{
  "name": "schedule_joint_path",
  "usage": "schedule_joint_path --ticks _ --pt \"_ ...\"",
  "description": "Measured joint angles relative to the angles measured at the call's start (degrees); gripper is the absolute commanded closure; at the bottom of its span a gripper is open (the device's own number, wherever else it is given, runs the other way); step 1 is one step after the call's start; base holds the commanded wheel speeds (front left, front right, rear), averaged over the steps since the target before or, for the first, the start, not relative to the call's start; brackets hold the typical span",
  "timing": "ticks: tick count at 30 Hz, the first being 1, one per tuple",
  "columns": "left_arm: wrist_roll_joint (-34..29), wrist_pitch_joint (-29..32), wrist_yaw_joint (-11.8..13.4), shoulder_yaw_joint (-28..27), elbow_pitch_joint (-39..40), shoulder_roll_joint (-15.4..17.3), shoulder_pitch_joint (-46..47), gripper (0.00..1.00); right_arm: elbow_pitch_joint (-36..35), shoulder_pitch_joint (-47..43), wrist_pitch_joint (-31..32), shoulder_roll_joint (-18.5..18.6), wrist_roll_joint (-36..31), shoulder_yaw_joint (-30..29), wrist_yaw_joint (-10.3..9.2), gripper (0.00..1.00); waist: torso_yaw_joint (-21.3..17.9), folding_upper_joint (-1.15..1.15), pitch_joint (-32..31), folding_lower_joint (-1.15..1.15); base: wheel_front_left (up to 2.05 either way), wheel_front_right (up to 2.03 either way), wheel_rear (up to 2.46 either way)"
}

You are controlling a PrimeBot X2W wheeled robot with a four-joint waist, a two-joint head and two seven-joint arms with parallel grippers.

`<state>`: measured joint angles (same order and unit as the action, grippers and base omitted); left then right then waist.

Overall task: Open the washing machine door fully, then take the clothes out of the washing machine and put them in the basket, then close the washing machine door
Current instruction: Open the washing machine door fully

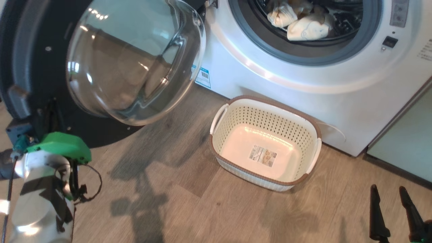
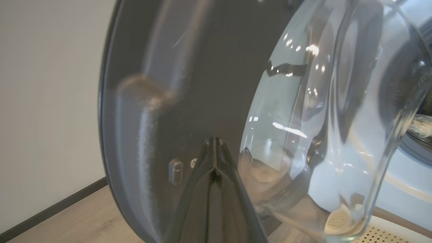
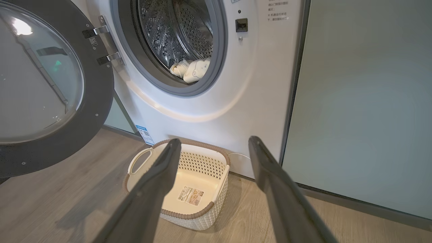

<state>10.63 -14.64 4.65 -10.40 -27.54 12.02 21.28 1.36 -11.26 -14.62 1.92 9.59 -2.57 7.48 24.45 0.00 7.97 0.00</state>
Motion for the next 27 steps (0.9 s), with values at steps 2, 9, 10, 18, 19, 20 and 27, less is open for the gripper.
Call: schedule_joint_path --ticks 2,9,10,18,19,20,27 --pt "-0.81 0.00 0.00 -1.03 -1.18 0.01 1.13 1.00 -0.12 0.13 0.00 0.00 -0.41 0.07 0.00 0.00 -0.26 0.00 0.75 0.00 0.00 0.00 0.00" --pt "-1.63 -0.01 -0.49 -4.81 -5.21 0.01 5.37 1.00 -0.92 2.25 0.00 0.02 -1.88 -0.16 0.00 0.00 -1.36 0.00 4.02 0.00 0.00 0.00 0.00" --pt "-1.63 -0.01 -0.53 -6.27 -6.50 0.10 6.59 1.00 -1.36 2.88 0.00 0.15 -2.11 -0.30 0.00 0.00 -1.74 0.00 5.15 0.00 0.00 0.00 0.00" --pt "-2.70 -0.02 -0.98 -9.42 -8.67 0.45 10.06 1.00 -2.11 3.93 0.00 1.44 -2.30 -1.20 0.00 0.00 -2.80 0.00 9.20 0.01 0.00 0.00 0.00" --pt "-3.07 -0.02 -1.01 -9.80 -8.73 0.49 10.29 1.00 -2.12 4.12 0.00 1.44 -2.41 -1.20 0.00 0.00 -2.87 0.00 9.49 0.01 0.00 0.00 0.00" --pt "-3.23 -0.02 -1.02 -9.98 -8.73 0.49 10.59 1.00 -2.12 4.45 0.00 1.44 -2.61 -1.21 0.00 0.00 -2.93 0.00 9.74 0.01 0.00 0.00 0.00" --pt "-4.59 -0.02 -1.88 -11.37 -8.65 0.51 11.13 1.00 -2.31 5.06 0.00 1.47 -2.61 -1.45 0.00 0.00 -2.74 0.00 10.28 0.00 0.00 0.00 0.00"
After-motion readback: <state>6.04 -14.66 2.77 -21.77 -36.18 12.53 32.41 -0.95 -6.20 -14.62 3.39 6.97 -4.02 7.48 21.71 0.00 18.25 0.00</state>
